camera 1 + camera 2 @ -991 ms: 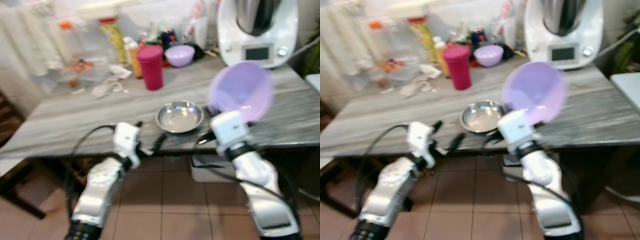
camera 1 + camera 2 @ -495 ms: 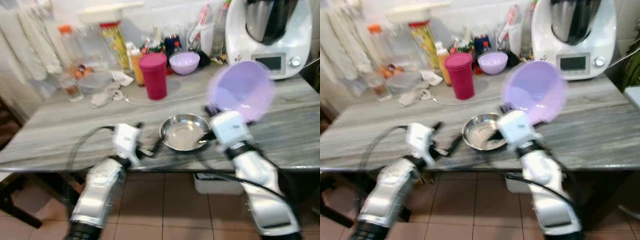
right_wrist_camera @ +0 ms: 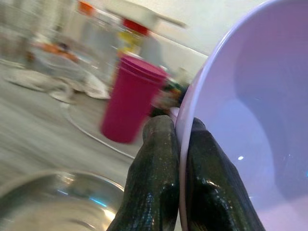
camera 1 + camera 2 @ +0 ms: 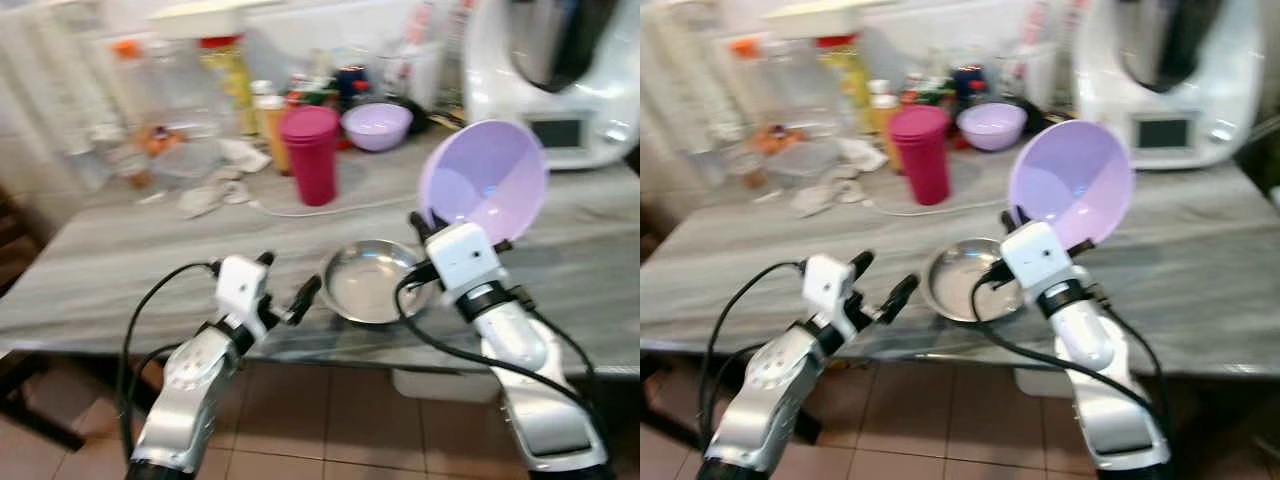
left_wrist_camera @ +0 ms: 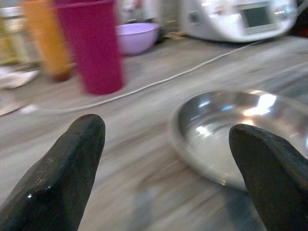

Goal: Setting the table

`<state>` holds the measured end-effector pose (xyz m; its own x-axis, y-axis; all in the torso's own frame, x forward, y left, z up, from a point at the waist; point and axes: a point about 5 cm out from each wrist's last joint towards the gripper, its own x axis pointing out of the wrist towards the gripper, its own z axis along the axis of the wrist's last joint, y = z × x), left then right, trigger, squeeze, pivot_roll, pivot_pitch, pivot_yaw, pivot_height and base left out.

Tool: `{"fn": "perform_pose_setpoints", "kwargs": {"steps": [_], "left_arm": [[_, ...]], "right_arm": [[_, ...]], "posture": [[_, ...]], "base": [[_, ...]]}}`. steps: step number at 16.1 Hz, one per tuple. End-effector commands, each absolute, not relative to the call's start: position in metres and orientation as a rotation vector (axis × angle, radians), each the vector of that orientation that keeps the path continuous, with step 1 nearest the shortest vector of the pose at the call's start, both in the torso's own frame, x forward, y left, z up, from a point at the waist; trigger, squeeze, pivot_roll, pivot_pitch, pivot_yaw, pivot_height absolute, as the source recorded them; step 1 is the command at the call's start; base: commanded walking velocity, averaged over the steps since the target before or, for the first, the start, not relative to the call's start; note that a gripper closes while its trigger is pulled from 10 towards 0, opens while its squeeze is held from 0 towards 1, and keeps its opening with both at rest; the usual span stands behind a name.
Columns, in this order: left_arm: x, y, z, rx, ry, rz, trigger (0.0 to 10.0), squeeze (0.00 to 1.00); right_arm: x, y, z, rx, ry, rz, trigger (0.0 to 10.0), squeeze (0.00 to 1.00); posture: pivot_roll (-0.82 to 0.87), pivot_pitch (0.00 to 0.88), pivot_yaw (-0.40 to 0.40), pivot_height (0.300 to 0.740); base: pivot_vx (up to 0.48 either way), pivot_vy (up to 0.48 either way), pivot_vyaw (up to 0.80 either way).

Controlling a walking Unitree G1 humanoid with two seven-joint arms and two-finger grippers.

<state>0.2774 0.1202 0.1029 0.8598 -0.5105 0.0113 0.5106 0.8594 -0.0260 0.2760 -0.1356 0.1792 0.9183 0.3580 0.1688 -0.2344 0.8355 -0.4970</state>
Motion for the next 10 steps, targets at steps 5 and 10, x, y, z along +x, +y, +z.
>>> {"fn": "perform_pose_setpoints", "kwargs": {"steps": [5,10], "left_arm": [[0.269,0.147,0.104,0.07,0.005,-0.473,10.0,0.0],[0.262,0.151,0.1,0.095,0.027,-0.491,10.0,0.0]], "right_arm": [[0.285,-0.123,0.19,-0.488,-0.294,0.44,10.0,0.0],[0.32,-0.087,0.199,-0.424,-0.253,0.563,10.0,0.0]], "posture": [[-0.25,0.035,0.137,0.74],[-0.23,0.04,0.127,0.74]], "base": [[0.0,0.0,0.0],[0.0,0.0,0.0]]}}
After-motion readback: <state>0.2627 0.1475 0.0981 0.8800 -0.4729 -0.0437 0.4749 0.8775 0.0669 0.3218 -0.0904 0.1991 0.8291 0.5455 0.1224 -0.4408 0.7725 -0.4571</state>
